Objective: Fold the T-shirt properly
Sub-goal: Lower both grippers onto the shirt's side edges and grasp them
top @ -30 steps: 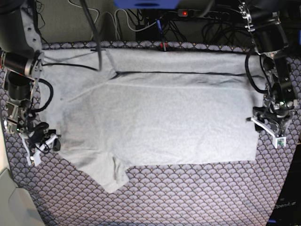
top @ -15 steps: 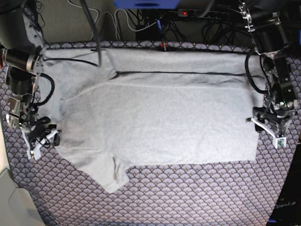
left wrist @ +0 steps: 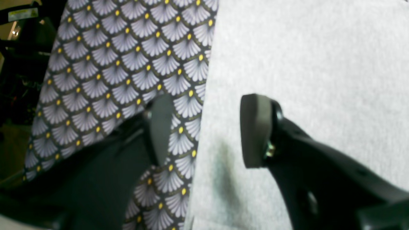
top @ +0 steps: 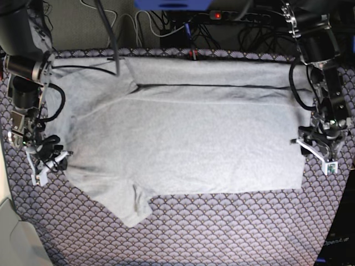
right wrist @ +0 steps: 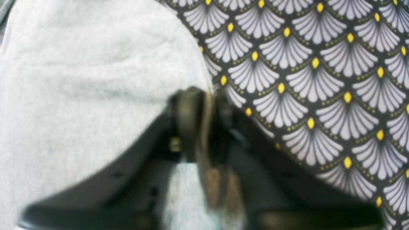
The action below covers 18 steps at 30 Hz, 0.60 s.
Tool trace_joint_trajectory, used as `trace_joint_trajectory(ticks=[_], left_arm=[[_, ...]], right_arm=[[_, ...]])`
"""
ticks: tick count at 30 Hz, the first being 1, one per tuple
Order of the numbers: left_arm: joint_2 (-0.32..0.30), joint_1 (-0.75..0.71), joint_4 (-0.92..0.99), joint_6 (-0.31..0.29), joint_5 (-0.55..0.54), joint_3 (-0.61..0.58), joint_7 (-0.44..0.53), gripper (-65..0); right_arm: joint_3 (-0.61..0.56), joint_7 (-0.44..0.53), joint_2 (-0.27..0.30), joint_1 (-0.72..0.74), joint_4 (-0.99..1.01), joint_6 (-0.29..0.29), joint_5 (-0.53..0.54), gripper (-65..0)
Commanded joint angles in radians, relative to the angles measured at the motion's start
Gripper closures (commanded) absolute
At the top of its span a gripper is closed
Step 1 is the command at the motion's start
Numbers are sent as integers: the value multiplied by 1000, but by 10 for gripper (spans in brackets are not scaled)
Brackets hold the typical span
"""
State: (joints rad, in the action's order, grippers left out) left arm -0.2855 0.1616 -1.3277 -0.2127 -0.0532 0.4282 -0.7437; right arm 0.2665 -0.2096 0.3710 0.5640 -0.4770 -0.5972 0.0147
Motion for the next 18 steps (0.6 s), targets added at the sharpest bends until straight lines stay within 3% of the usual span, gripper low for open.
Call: trace_joint_trajectory(ticks=[1, 6, 13, 18], left_arm=[[-19, 25, -17, 3, -1, 4, 25, -336], [-19, 69, 32, 5, -1, 1, 31, -336], [-19, 154, 126, 5, -1, 1, 34, -336], [-19, 184, 211, 6, 0, -1, 146, -336]], right_arm=[[3, 3, 16, 23, -15, 3, 3, -14], [41, -1, 16, 21, -33, 3, 6, 0], [86, -38, 9, -55, -214, -4, 6, 0], [81, -49, -8, -69, -253, -4, 6, 0]])
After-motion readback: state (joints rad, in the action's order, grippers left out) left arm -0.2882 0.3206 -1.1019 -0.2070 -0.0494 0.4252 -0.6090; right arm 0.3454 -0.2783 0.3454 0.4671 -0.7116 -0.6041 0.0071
